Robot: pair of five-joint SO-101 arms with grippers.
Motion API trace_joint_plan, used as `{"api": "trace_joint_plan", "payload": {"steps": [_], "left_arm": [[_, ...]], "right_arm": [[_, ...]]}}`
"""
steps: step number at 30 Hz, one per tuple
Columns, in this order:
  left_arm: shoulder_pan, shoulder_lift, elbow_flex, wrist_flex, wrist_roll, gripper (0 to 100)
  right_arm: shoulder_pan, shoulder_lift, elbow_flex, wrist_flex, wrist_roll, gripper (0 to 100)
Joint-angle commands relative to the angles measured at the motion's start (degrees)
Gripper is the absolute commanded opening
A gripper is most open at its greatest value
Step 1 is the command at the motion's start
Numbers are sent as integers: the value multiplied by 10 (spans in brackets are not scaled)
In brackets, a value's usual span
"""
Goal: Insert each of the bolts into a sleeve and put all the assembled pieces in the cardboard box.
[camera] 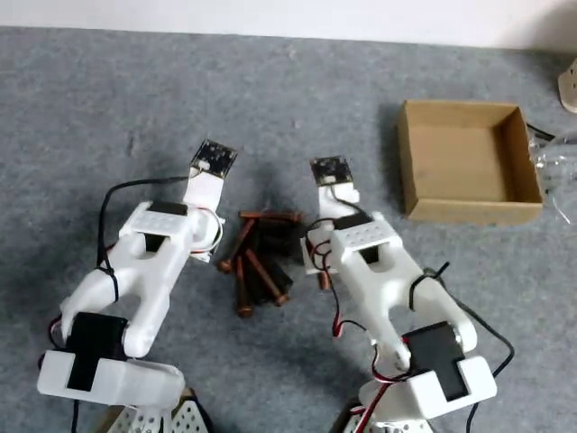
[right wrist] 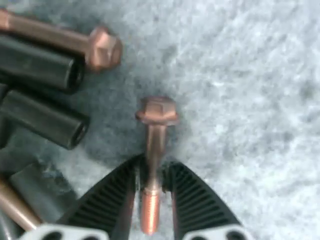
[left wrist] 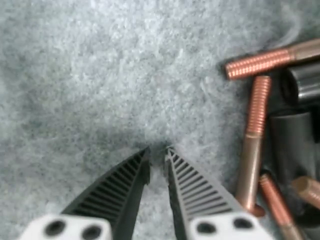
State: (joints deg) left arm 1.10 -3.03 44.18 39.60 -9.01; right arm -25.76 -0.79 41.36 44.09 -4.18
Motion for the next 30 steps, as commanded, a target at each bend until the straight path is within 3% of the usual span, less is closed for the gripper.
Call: {"api": "trace_joint_plan", "payload": {"steps": [1,10,18,24,30], "left_arm": [[12,-1,-26,2,-4,63],[12,-1,-26,2,-4,63],[12,-1,-26,2,-4,63],[12,-1,-26,2,-4,63],[11,-1,-26,2,-4,63]], "right_arm": [[1,-55,4,8,-3,4],[35,-362,192,-75,-2,4],[97,-583,292,-84,-2,4],[158,-596,302,-82,-2,4],[162,-529,301,-82,-2,4]]}}
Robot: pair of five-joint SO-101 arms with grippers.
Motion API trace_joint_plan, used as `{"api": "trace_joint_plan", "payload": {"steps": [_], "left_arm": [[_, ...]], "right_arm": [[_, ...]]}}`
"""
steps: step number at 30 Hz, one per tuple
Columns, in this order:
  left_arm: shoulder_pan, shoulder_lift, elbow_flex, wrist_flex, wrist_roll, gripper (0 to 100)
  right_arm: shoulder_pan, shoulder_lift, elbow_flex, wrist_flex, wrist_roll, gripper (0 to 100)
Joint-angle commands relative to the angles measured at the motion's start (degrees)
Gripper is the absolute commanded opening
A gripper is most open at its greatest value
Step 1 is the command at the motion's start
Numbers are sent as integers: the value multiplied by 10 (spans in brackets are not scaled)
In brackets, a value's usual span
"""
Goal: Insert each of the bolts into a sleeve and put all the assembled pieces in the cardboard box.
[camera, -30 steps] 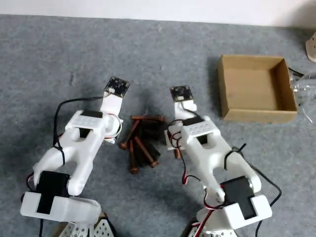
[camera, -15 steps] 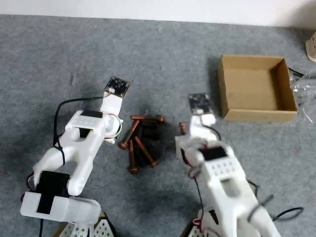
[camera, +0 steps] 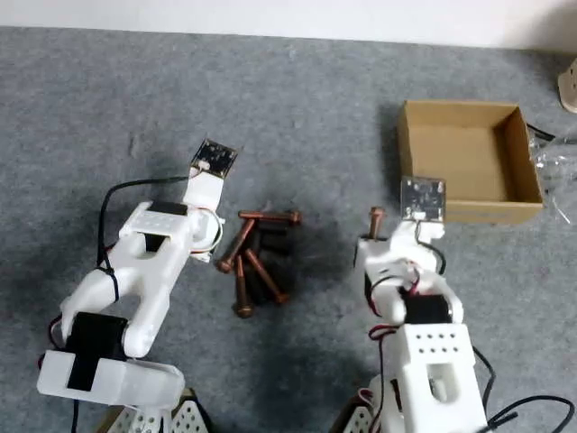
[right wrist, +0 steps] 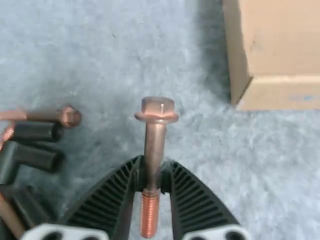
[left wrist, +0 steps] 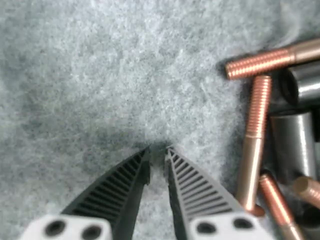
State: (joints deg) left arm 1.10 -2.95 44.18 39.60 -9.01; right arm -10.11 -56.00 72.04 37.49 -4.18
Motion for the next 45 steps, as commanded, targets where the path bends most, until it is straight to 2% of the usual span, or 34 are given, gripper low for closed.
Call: {"api": "trace_joint_plan", "payload": {"steps": [1,8,14,19,24,31,35,42,45], "left_arm": [[11,-2,-26,2,-4,63],[11,-2,-25,2,-4,63],[11,-3,-24,2,-4,63],[11,-3,-24,2,-4,63],[11,-3,-23,2,-4,63],[11,-3,-24,2,-4,63],[11,-2,-25,2,-4,63],[-6,-5,-26,2,0,63],[-33,-5,-27,2,38,63]], "right_arm": [[6,40,-7,-16,-2,4],[-17,196,-32,-20,40,4],[-44,340,-106,-7,42,12],[-44,413,-182,55,42,133],[-44,414,-202,57,42,157],[-50,324,-201,57,43,159],[-114,304,-201,60,77,159],[-249,303,-205,67,87,159],[-285,303,-205,65,104,159]]}}
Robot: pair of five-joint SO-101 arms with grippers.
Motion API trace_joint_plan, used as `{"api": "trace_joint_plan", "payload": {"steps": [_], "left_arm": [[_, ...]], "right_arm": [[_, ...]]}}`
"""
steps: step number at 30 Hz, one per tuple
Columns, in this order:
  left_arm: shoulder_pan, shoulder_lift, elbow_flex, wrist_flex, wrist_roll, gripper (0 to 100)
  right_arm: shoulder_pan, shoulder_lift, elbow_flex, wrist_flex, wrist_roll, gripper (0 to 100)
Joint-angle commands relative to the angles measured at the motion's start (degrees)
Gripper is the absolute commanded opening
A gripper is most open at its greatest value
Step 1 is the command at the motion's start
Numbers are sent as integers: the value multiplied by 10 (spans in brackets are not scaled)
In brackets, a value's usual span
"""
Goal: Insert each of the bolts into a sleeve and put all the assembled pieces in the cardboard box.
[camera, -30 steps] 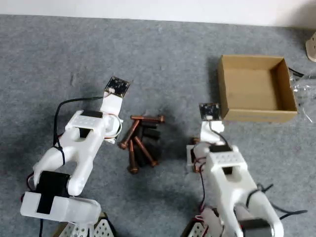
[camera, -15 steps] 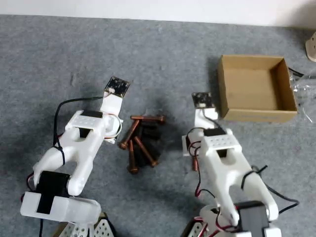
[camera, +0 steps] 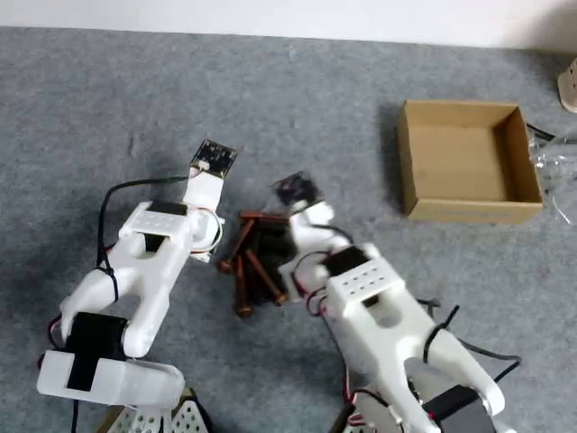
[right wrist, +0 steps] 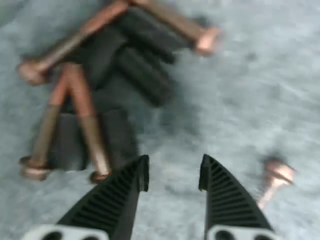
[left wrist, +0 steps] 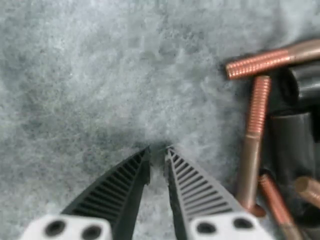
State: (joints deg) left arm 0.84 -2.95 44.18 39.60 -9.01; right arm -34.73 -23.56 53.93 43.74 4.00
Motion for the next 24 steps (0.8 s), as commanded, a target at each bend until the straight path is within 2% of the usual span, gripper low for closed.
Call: {"api": "trace_joint_plan", "payload": {"steps": [1,7,14,18,24], "left_arm": [[-39,-5,-29,1,50,63],[-81,-5,-42,1,86,66],[-80,-5,-42,1,87,66],[-80,-5,-42,1,87,66],[-80,-4,-42,1,87,66]], "right_arm": [[-51,-22,-24,3,29,159],[-80,-9,-22,-69,37,159],[-76,146,-55,-101,37,159],[-68,213,-95,-101,37,158],[-69,193,-102,-80,37,156]]}}
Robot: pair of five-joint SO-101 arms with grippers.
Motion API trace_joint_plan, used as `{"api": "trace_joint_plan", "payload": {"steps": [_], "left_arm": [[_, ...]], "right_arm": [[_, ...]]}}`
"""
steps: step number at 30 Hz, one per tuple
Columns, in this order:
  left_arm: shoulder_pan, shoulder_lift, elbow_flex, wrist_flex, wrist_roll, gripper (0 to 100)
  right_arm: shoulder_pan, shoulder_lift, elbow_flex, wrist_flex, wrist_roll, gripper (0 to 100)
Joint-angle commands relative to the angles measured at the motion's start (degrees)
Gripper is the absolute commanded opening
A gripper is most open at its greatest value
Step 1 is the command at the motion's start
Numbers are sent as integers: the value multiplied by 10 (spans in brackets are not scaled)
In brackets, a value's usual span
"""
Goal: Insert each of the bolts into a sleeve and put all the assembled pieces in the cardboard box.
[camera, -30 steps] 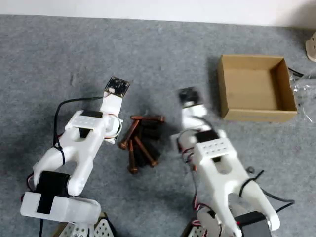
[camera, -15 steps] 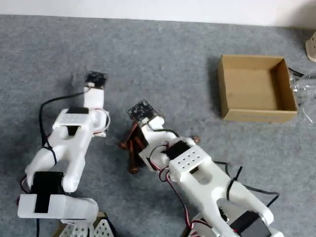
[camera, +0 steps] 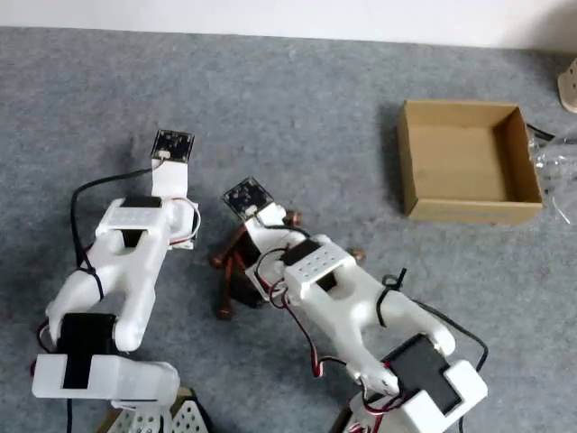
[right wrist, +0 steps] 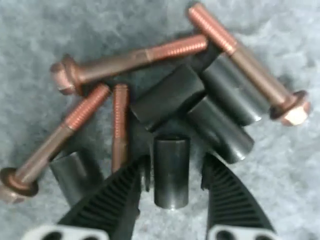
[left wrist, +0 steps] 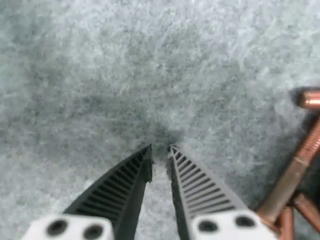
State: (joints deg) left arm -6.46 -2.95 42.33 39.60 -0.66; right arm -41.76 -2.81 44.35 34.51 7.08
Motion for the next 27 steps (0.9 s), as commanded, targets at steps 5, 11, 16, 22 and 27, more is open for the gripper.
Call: {"api": "trace_joint_plan", "payload": {"steps": [5,11,16,22,27], "left_arm": [[-7,-3,-23,1,4,66],[-7,-2,-23,1,4,66],[-7,-1,-23,1,4,66],[-7,-1,-23,1,4,66],[-7,0,-23,1,4,66]], "right_arm": [[4,-27,-5,36,4,156],[7,30,-9,45,4,135],[7,45,-11,63,4,15],[25,34,-11,65,3,5],[63,-104,28,53,2,5]]}}
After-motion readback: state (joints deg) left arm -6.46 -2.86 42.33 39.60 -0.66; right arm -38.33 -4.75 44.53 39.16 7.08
